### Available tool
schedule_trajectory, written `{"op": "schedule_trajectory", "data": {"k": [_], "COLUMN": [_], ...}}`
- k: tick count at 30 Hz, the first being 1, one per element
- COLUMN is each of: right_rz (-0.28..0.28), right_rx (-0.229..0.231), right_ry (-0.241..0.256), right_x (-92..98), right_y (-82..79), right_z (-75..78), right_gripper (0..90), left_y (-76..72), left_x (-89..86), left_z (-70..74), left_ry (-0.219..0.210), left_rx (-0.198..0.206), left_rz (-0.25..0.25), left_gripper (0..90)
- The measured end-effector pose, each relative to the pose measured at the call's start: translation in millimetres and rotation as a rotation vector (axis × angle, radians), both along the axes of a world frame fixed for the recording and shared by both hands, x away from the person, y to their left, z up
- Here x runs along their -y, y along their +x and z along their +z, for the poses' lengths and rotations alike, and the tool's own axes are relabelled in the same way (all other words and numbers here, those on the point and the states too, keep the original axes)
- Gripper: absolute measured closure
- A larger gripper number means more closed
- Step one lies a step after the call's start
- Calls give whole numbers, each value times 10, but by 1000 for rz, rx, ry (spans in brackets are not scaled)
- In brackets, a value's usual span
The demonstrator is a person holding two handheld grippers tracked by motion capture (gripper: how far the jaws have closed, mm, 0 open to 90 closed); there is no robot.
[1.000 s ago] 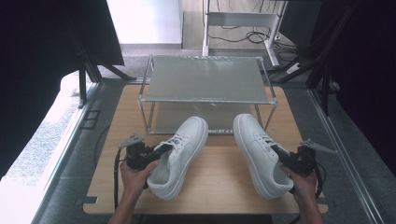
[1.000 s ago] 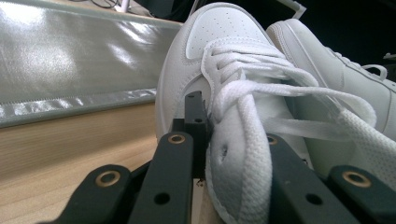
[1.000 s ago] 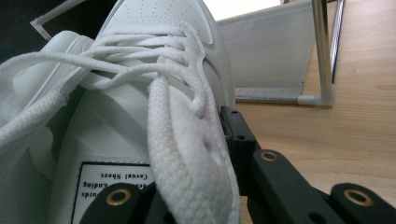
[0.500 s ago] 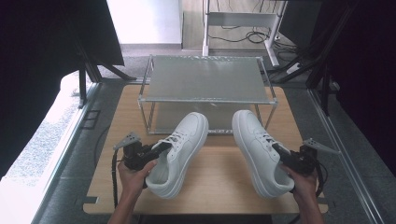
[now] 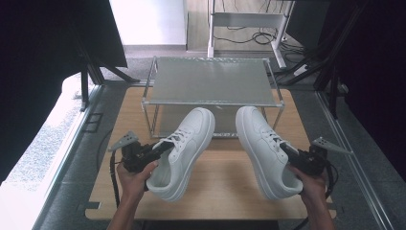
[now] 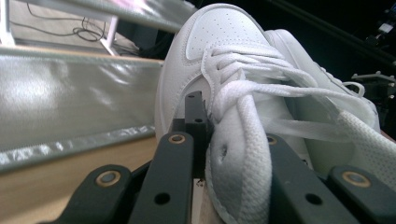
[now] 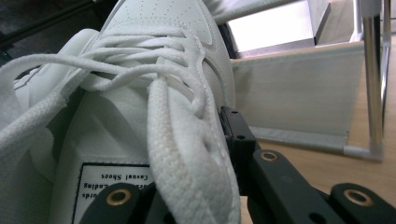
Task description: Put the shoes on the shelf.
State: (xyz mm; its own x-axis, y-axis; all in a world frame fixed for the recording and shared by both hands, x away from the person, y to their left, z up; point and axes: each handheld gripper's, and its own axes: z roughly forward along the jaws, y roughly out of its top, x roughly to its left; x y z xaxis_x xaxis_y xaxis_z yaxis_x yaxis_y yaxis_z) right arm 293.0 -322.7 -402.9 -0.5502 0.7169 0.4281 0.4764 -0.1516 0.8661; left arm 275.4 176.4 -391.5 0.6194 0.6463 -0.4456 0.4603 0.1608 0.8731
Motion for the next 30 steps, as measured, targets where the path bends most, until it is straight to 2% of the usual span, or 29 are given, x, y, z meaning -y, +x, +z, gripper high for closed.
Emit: {"op": "schedule_trajectory", "data": {"k": [3, 6, 7, 9, 11, 22, 24, 30], "right_rz": [8, 12, 12, 9, 2, -30, -45, -39], "right_rx": [6, 20, 20, 32, 36, 64, 74, 82], "right_ry": [14, 39, 39, 50, 59, 48, 52, 61], "right_x": [-13, -43, -43, -61, -73, -112, -132, -165], "right_y": [35, 100, 100, 148, 177, 328, 375, 463], "right_z": [57, 131, 131, 204, 256, 540, 633, 800], "right_gripper": [858, 857, 857, 857, 857, 856, 856, 857], "left_y": [17, 38, 38, 91, 115, 305, 346, 461], "left_x": [-6, 12, 12, 11, 19, 101, 113, 101], "left_z": [58, 176, 176, 253, 303, 511, 563, 751], "left_ry": [-29, -23, -23, -46, -50, -67, -72, -81], "left_rx": [2, 34, 34, 37, 46, 50, 55, 69], "left_rz": [2, 7, 7, 1, 2, -18, -19, -24], "left_gripper": [828, 829, 829, 828, 829, 829, 829, 830]}}
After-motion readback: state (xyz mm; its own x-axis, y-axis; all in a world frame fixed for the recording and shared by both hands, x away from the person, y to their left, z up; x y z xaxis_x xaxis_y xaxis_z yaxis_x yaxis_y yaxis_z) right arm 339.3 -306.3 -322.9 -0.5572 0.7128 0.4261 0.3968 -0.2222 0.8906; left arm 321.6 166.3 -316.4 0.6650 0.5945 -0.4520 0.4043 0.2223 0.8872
